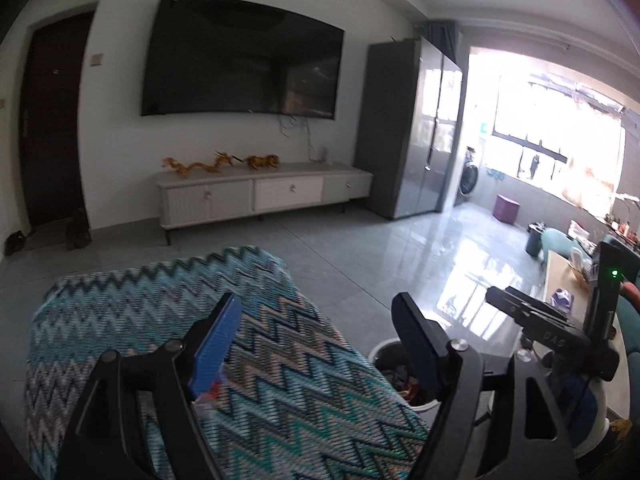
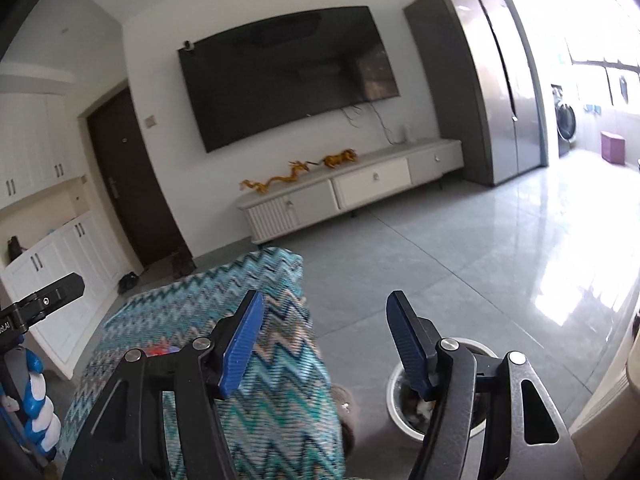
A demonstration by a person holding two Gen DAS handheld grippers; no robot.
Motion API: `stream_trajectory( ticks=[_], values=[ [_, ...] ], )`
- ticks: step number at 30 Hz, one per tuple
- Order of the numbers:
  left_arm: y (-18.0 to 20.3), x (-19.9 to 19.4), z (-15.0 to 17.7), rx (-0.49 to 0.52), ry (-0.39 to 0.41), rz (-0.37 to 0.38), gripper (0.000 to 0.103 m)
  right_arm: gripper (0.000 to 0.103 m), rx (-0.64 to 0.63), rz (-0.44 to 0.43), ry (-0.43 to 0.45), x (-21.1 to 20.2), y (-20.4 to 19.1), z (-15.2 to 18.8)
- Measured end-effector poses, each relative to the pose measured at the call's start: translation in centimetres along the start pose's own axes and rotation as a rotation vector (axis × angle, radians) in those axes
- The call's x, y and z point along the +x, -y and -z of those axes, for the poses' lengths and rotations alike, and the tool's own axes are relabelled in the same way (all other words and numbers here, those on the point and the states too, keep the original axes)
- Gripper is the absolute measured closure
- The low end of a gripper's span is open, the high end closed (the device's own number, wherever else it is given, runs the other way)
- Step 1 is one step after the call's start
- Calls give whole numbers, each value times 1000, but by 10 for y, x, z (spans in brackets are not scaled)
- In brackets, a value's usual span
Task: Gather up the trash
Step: 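Bring both open tools back to the remaining trash on the blanket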
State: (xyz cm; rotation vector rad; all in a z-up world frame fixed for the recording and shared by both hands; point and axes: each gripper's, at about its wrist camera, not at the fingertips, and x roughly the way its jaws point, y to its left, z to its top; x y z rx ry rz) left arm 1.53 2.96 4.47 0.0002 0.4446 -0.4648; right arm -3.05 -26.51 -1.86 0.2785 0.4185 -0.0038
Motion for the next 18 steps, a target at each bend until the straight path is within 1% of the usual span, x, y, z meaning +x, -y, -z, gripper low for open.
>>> stream_trajectory(
  ticks=[1,3,5,6,7,8,11,13,18],
  values=[
    [-8,-12,1,-5,24,-30,25,36,-14,-6,5,-4,-8,-2],
    [-19,-28,4,-19,45,-77,24,34,-37,-14,11,-10,-19,-3],
    [-30,-44,7,-38,68,-120,24,29,-58,-22,17,-16,-30,-3],
    [-34,-49,9,-43,77,-144,24,28,-69,-27,21,-19,-37,-4],
    [-40,-58,11,-46,90,-194,24,25,-80,-31,24,-21,-43,-4],
    [-44,-63,12,-51,97,-225,24,22,-94,-36,26,-23,-49,-4],
    [-58,-76,16,-78,115,-296,24,17,-122,-50,27,-24,-64,-3],
    [-66,-82,19,-99,128,-327,24,15,-136,-58,23,-24,-72,-2],
    [-85,-91,26,-136,140,-374,24,15,-168,-78,14,-24,-86,-1]
  ],
)
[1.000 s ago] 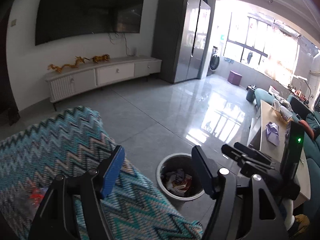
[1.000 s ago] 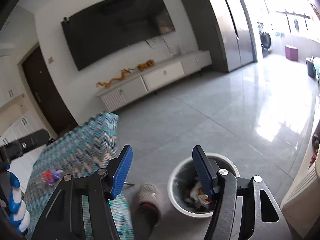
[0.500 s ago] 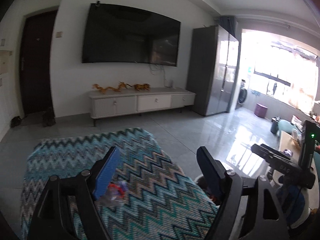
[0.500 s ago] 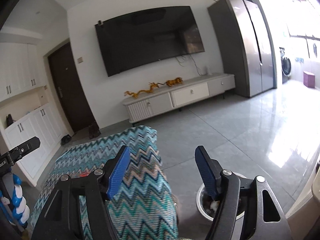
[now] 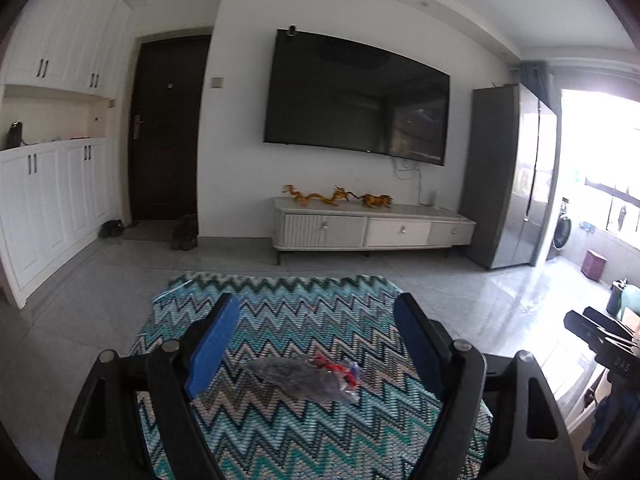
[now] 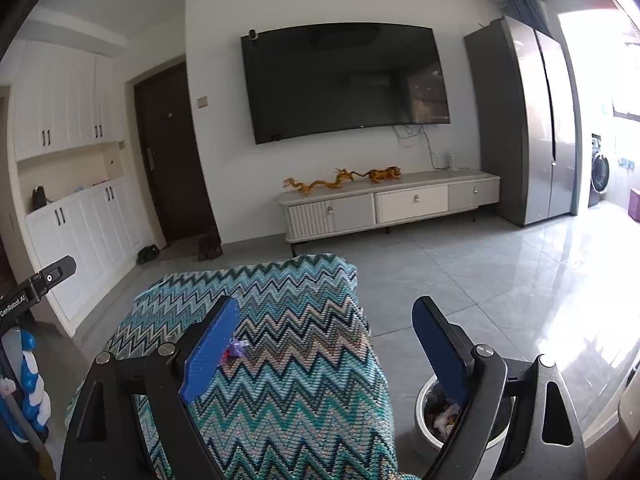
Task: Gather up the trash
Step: 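Bring both open tools back to the remaining trash on the blanket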
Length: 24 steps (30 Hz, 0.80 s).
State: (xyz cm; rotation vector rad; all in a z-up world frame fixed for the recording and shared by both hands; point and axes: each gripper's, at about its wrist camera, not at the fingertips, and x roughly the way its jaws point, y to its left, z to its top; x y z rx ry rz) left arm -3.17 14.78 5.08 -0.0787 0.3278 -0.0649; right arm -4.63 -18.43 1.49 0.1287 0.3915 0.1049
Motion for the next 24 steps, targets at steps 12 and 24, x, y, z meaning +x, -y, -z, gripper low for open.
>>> stream_trajectory(
  ticks=[12,24],
  values=[
    [-16,5,11,-15,-14,-26,24,14,-8,2,-25,11,-5,7],
    [-18,14,16,-22,-42,-38,23,14,-3,-4,-69,24,-12,23]
  ],
)
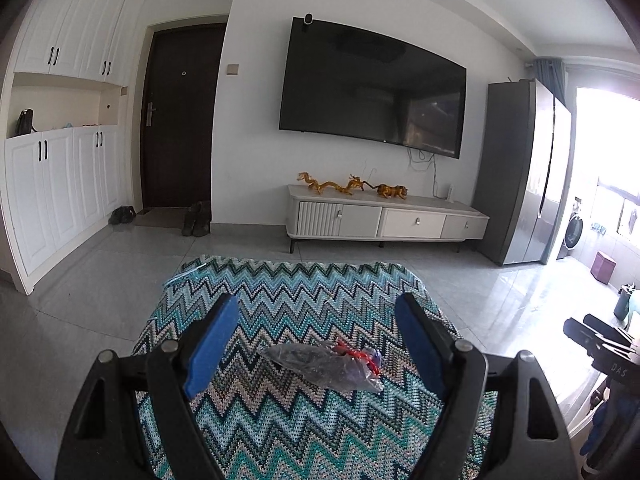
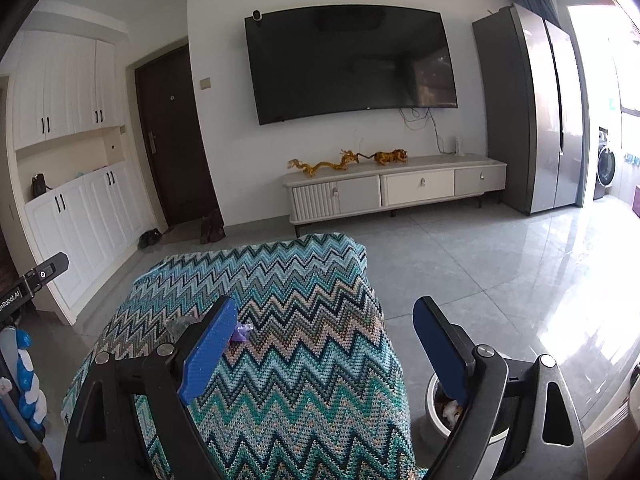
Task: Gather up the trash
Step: 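Bring both open tools back to the remaining trash on the blanket, then grasp the clear wrapper with red string with left tool while right tool grasps purple wrapper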
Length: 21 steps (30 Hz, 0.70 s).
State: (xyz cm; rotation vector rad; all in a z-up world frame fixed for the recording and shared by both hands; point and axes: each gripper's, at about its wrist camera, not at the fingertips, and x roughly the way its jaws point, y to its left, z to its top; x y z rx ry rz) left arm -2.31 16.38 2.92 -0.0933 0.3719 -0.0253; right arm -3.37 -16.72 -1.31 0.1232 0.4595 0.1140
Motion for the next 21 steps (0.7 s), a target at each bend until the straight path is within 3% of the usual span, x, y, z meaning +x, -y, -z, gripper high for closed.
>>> stream_trajectory(
  ticks=[14,21],
  values=[
    [-7,15,7,-5,-32,-15,16,13,18,1,-15,11,5,2],
    [-21,34,18,-8,-79,-67,16,13,42,-15,-54,34,19,12]
  ],
)
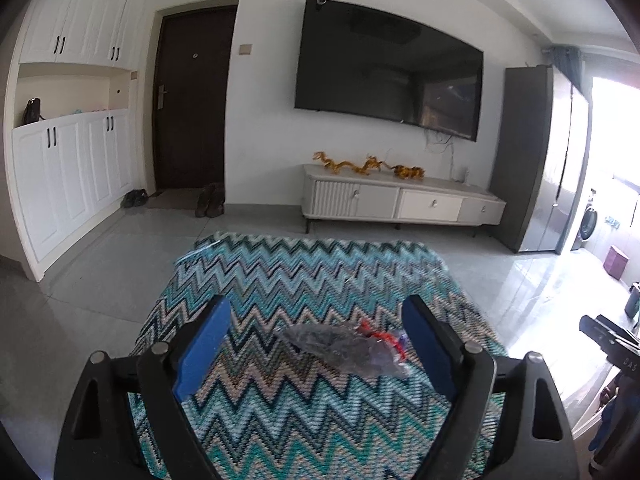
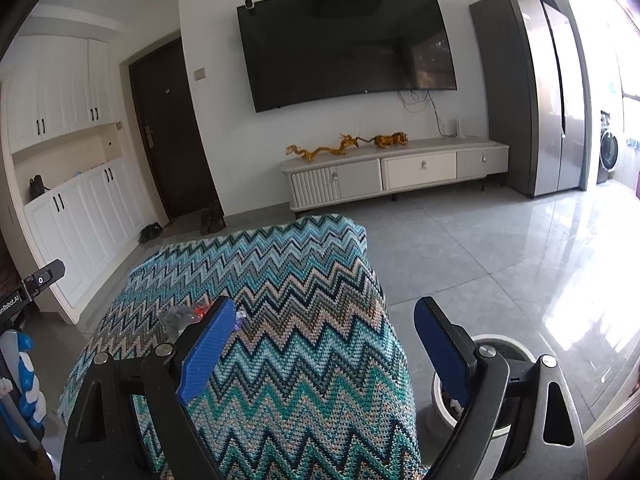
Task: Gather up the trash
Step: 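Grasp the clear wrapper with red string with left tool while right tool grasps purple wrapper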
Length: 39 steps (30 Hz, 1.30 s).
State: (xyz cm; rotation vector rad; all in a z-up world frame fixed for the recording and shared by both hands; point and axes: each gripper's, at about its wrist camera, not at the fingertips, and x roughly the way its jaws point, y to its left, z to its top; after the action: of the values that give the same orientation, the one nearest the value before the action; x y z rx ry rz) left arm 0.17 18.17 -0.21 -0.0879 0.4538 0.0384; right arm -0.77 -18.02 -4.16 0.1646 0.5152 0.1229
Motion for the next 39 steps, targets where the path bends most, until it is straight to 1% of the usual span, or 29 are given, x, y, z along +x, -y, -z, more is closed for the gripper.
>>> stream_trajectory(
  ticks=[4,6,11,16,21,22,23,24,25,26,27,28,29,31,33,36,39],
  values=[
    [-3,15,8,-2,-42,-13,16,13,15,-20,-22,17,11,5],
    [2,25,12,5,-72,4,16,13,22,-41,-33,28,16,6],
    [32,57,25,55,-150,46,16,13,19,-116,-68,58,19,9],
    [52,99,42,63,-253,75,16,13,-10,-182,-118,91,13,12],
    [64,137,54,74,-335,98,17,13,-40,-240,-170,126,-1,15],
    [65,144,56,74,-347,98,18,13,-45,-249,-176,130,-4,15],
    [64,150,58,71,-360,101,21,13,-53,-260,-181,136,-9,14],
    [63,156,60,68,-373,105,31,13,-65,-269,-187,143,-14,13],
    [61,163,63,60,-393,109,42,13,-73,-275,-191,147,-18,13],
    [58,168,66,52,-412,111,48,13,-82,-283,-197,153,-23,13],
    [55,173,69,41,-432,115,59,13,-89,-292,-205,159,-29,13],
    [48,179,73,19,-454,125,68,13,-95,-302,-213,166,-35,13],
    [44,181,76,6,-462,130,72,13,-100,-308,-218,170,-38,13],
    [32,184,81,-28,-480,151,91,13,-117,-326,-235,182,-51,13],
    [23,181,84,-52,-475,171,92,13,-123,-346,-253,193,-61,14],
    [7,173,87,-66,-456,175,96,15,-133,-372,-284,210,-79,17],
    [-8,165,88,-77,-439,173,96,19,-115,-397,-331,229,-92,24]
  ],
)
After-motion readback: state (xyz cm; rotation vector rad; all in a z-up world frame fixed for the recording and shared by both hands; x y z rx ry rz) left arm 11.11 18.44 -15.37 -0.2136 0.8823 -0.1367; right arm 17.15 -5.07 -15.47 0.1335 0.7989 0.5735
